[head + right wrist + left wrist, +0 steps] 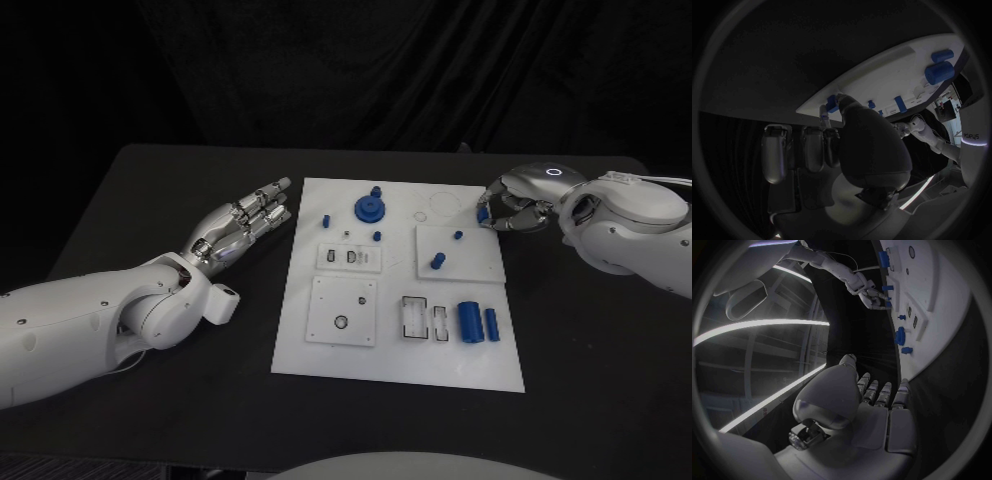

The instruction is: Assemble the parts on the task board

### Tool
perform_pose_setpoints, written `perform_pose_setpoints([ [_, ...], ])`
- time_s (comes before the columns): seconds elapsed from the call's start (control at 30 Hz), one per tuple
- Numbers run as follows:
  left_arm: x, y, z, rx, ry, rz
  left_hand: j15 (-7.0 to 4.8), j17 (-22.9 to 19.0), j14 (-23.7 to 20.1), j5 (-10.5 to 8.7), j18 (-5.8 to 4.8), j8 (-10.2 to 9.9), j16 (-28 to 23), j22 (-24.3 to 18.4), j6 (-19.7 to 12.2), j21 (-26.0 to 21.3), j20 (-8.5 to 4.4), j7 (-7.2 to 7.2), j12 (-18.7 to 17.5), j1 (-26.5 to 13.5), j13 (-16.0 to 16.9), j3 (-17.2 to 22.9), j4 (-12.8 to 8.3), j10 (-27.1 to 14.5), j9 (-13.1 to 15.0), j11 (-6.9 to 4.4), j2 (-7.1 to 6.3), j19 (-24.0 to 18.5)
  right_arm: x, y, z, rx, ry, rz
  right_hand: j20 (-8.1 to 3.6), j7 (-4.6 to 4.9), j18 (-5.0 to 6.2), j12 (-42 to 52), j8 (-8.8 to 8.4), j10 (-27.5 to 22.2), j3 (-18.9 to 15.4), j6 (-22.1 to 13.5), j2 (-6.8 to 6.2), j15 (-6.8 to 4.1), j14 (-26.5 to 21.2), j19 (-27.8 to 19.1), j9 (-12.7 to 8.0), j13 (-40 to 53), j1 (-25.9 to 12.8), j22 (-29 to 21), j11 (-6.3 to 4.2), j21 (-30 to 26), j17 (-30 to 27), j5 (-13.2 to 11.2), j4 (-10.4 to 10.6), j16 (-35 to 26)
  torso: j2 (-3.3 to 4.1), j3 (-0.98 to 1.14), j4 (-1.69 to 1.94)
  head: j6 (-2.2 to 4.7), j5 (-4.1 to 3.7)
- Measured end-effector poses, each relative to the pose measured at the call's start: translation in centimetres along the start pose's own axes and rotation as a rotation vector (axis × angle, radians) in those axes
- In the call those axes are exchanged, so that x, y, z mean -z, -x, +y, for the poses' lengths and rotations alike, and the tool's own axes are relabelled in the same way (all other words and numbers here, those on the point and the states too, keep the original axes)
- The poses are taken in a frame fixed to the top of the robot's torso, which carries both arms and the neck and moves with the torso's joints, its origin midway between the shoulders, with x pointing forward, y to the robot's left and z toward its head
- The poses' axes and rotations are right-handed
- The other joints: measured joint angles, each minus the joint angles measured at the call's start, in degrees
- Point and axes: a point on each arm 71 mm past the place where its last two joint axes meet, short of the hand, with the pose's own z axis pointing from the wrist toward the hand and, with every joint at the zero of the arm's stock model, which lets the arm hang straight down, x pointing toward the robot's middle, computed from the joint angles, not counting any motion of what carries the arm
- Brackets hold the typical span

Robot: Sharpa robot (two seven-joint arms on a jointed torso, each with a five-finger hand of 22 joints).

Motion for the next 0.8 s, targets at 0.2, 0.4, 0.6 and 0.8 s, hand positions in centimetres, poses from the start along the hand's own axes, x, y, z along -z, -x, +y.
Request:
perform_pose_setpoints([
  [0.2,0.00,-0.01,0.00,0.001,0.000,0.001,0.00,0.00,0.00,0.00,0.00,0.00,0.00,0.00,0.00,0.00,0.00,0.00,0.00,0.00,0.00,0.00,0.00,0.00,0.00,0.00,0.00,0.00,-0.10,-0.02,0.02,0.001,0.000,0.000,0.00,-0.07,0.00,0.00,0.84,0.00,0.24,1.56,0.28,0.00,0.00,0.00,0.88,0.00,0.76,0.00,0.00,-0.23,0.00,0.00,-0.24,0.00,0.00,0.00,0.00,0.00,0.03],
  [0.4,-0.03,-0.02,0.01,0.002,0.000,0.003,0.00,0.00,0.00,0.00,0.00,0.00,0.00,0.00,0.00,0.00,0.00,0.00,0.00,0.00,0.00,0.00,0.00,0.00,0.00,0.00,0.00,0.00,-0.21,-0.03,0.11,0.001,0.001,0.000,0.00,0.00,0.00,0.00,1.10,0.00,0.40,2.09,0.52,0.00,0.00,0.00,1.20,0.00,1.01,-0.01,0.00,-0.23,0.00,0.00,-0.40,0.00,-0.01,0.00,-0.03,-0.07,0.13],
  [0.6,-0.05,-0.03,0.03,0.004,0.000,0.005,0.00,0.00,0.00,0.00,0.00,0.00,0.00,0.00,0.00,0.00,0.00,0.00,0.00,0.00,0.00,0.16,-0.16,0.19,0.00,0.18,0.00,0.00,-0.25,-0.06,0.13,0.001,0.003,-0.002,0.00,-0.16,0.00,0.00,1.60,0.00,0.55,3.22,1.18,0.00,0.00,0.00,1.92,0.00,1.67,-0.01,0.00,-0.51,0.00,0.00,-0.90,0.00,-0.01,-0.02,-0.03,-0.07,0.14],
  [0.8,-0.07,-0.01,0.05,0.004,0.000,0.006,0.00,0.00,0.00,0.00,0.00,0.00,0.00,0.00,0.00,0.00,0.00,0.00,0.00,0.00,0.00,0.16,-0.16,0.19,0.00,0.18,0.00,0.00,-0.24,-0.03,0.16,0.000,0.007,-0.010,0.00,-0.20,0.00,0.00,1.88,0.00,0.78,3.52,1.49,0.00,0.00,0.00,2.27,0.00,1.98,-0.01,0.00,-0.51,0.00,0.00,-1.12,0.00,-0.01,-0.02,-0.02,-0.05,0.14],
])
